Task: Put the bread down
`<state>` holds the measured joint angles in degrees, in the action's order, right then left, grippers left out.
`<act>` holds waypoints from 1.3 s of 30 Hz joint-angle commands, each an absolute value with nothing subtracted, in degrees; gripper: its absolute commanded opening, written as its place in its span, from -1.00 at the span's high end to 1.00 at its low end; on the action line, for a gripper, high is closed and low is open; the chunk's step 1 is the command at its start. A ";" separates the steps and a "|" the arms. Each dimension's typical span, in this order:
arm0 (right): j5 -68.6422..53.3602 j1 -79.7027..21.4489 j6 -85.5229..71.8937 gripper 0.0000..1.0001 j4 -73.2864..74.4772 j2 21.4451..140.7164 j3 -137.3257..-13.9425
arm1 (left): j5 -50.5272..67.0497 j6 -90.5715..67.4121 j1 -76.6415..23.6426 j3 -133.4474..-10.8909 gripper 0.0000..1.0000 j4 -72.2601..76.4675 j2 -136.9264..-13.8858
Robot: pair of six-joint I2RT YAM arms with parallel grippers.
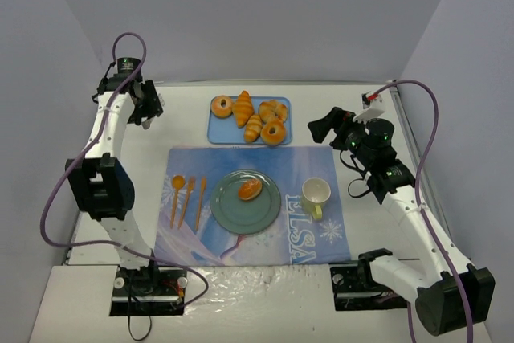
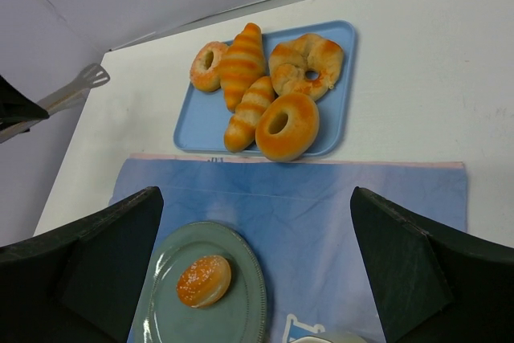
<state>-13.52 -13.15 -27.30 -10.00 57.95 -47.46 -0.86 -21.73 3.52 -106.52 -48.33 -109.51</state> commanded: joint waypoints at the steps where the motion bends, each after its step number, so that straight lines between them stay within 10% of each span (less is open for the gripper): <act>1: -13.94 -13.06 -26.72 -1.00 -14.33 57.93 -50.23 | -1.38 -21.79 6.06 -114.88 -0.09 -46.34 -113.92; 39: -13.50 -13.01 -26.84 -1.00 -13.80 58.06 -48.48 | 0.53 -22.41 8.66 -120.85 -0.57 -48.85 -129.84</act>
